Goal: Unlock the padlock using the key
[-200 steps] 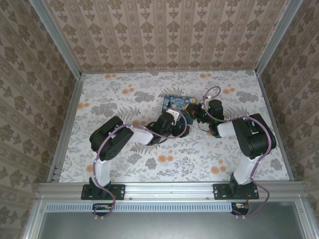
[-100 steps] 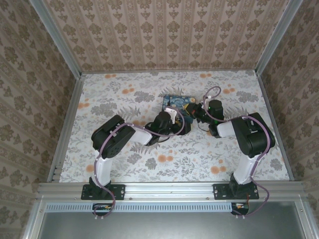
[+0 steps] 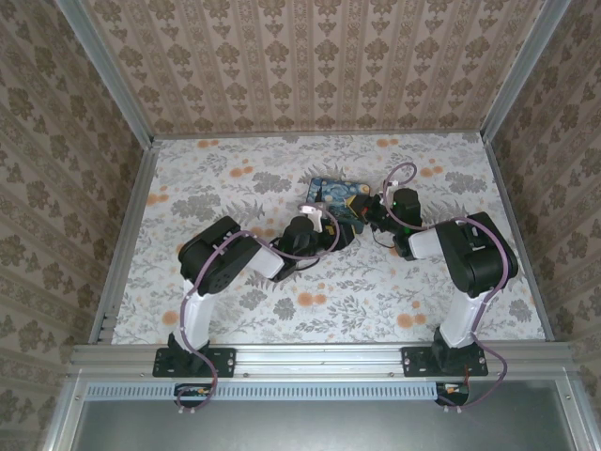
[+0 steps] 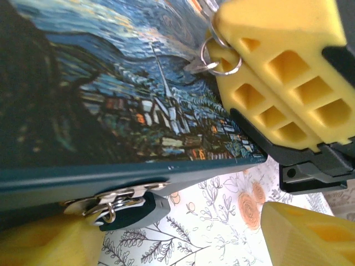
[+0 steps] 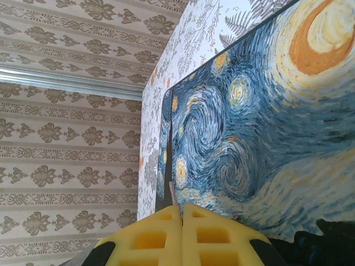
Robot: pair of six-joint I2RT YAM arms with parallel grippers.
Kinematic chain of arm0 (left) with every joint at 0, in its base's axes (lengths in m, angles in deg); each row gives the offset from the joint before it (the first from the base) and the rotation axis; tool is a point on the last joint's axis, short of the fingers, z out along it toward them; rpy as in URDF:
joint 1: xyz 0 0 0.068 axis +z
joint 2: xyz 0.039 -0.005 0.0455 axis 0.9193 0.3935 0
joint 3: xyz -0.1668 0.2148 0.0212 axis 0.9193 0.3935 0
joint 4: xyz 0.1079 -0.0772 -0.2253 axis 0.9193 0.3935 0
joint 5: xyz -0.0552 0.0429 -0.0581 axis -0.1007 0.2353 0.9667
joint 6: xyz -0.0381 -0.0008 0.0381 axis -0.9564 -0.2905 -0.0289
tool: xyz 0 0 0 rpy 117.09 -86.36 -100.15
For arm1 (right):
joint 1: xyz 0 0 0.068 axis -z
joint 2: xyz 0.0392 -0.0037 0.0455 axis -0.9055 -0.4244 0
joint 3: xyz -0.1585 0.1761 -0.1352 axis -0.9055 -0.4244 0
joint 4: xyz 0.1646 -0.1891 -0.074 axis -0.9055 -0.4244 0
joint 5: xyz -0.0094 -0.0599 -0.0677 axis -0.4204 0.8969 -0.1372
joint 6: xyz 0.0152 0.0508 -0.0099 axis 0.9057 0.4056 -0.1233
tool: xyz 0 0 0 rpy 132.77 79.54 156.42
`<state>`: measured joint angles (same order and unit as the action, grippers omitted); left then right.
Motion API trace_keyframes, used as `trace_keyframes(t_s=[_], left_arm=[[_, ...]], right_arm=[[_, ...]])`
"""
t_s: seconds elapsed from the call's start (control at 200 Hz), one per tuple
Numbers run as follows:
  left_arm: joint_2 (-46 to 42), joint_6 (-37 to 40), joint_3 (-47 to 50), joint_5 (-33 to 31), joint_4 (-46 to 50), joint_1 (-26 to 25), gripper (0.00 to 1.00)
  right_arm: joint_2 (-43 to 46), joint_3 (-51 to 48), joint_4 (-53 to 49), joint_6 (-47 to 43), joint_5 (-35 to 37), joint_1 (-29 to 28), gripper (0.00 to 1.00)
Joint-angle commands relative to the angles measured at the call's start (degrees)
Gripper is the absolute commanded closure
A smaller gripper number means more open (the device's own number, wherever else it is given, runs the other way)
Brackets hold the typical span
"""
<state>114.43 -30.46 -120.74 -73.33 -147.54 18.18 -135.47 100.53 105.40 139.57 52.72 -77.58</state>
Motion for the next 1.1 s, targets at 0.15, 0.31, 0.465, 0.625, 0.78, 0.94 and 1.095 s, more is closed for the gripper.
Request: trace_keyframes(t_s=[0.15,0.31,0.465,0.625,0.78,0.94,1.095], left_arm=[[3.04,-4.84,1.38,-2.19,-3.53,-0.61,0.29],[4.0,-6.57,1.51,-4.76,-3.29,-1.81,0.3],[5.1,-7.69,1.47,-6.69,-2.81,-2.23,0.35],[6.19,-8.73,1.39,-7.44,-3.53,-2.19,0.44],[6.53,-8.77,0.97,-7.44,-3.57,-2.22,0.51],[6.68,-9.27,1.82,-7.89,-6.93,-2.46,0.57],[6.65,-9.45,2.33,-7.47,-9.08,-2.9,0.52]], right_arm=[[-2.79,-1.52,-1.34,0.96,0.95,-0.39,1.0],[-2.91,-1.51,-1.28,0.97,0.86,-0.34,1.0],[-2.96,-1.5,-1.24,0.98,0.75,-0.25,1.0],[-3.0,-1.47,-1.11,1.03,0.61,-0.29,1.0],[-3.0,-1.23,-1.33,0.74,0.2,-0.28,1.0],[-3.1,-1.01,-1.8,0.42,-0.15,-0.3,1.0],[-3.18,-0.84,-2.08,0.16,-0.34,-0.27,1.0]])
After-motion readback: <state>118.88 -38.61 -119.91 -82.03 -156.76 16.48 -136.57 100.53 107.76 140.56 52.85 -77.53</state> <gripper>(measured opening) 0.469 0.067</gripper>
